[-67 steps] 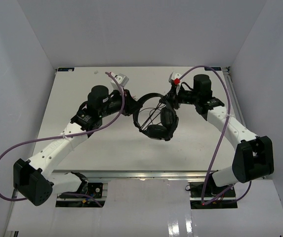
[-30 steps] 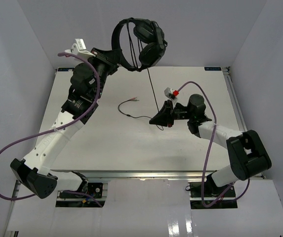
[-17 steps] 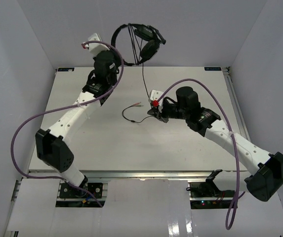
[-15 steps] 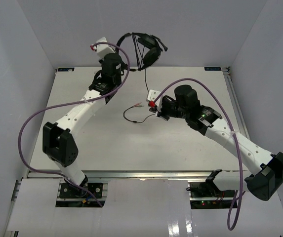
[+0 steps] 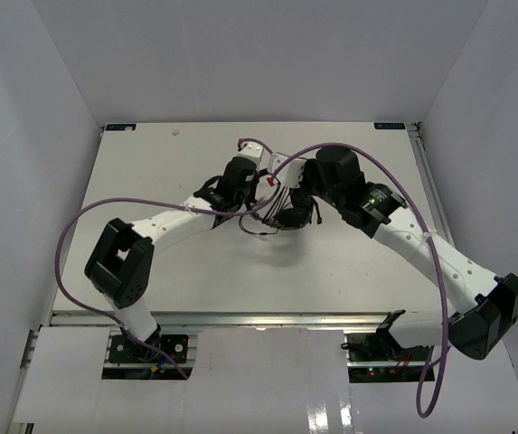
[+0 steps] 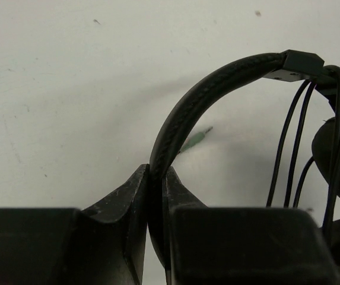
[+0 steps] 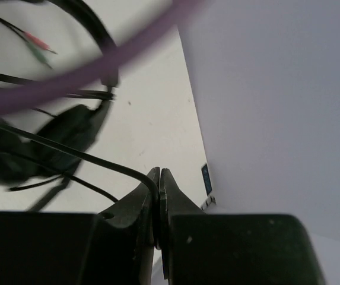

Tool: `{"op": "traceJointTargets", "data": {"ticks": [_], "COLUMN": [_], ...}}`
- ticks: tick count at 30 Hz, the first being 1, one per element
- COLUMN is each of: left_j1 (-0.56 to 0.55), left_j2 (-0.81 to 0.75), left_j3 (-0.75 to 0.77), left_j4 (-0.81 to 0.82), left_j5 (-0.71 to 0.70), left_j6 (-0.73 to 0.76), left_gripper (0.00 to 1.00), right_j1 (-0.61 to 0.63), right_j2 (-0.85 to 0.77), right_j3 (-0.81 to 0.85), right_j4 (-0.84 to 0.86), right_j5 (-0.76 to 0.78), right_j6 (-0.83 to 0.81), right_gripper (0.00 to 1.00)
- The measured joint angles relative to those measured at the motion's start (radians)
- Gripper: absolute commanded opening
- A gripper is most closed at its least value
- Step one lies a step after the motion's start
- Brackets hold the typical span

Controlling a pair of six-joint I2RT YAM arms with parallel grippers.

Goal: Wrap the headphones

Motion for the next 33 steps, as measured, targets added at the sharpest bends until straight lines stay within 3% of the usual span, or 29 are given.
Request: {"op": "traceJointTargets", "data": {"ticks": [5, 10, 19, 33], "left_j1": [0.007, 0.012, 0.012, 0.012], "left_j2": [-0.235, -0.330, -0.199, -0.068], "left_j3": [-0.108, -0.100, -0.078, -0.030], "left_j4": [0.017, 0.048, 0.039, 0.156], "left_j5": [0.121, 0.098, -0.039, -0.243], "left_j6": [0.137, 0.245, 0.314, 0.435], "left_gripper": [0.00, 0.00, 0.00, 0.00], "right_j1": [-0.123, -0.189, -0.190, -0.193], "right_j2": [-0.007, -0.027, -0.043, -0.042], "right_j3": [-0.071, -0.080, 0.050, 0.078], "right_j4": [0.050, 0.049, -0.053, -0.186], "right_j5": [-0.012, -0.160, -0.577, -0.778], "right_j6": [-0.026, 0.031, 0.239, 0.345], "right_gripper": [0.08, 0.08, 0.08, 0.08]}}
